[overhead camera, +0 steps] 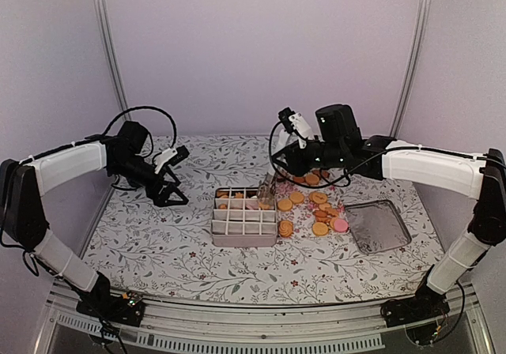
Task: Pack the cookies
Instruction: Adjust the fake cookies in the packing box.
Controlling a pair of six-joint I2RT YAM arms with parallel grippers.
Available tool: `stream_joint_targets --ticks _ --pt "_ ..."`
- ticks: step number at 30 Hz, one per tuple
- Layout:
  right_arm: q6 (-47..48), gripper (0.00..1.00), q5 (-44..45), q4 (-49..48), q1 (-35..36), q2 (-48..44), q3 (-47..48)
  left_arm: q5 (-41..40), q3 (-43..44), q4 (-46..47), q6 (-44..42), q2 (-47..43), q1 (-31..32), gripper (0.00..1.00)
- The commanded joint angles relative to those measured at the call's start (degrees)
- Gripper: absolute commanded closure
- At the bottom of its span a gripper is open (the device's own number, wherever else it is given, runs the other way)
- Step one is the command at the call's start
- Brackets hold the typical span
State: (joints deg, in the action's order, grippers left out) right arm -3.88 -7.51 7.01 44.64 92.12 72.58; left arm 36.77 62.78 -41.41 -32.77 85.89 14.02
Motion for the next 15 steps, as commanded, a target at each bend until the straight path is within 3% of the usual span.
stream_joint_targets --ticks 1,15 --pt "-0.4 0.71 0.1 -1.6 0.5 -1.3 0.1 0.6 -1.0 0.7 -0.2 -0.9 -0.5 0.01" --pt "-0.4 0.72 0.9 -2.6 0.8 -0.7 1.9 1.0 -1.5 1.1 0.1 -0.7 -0.5 0.01"
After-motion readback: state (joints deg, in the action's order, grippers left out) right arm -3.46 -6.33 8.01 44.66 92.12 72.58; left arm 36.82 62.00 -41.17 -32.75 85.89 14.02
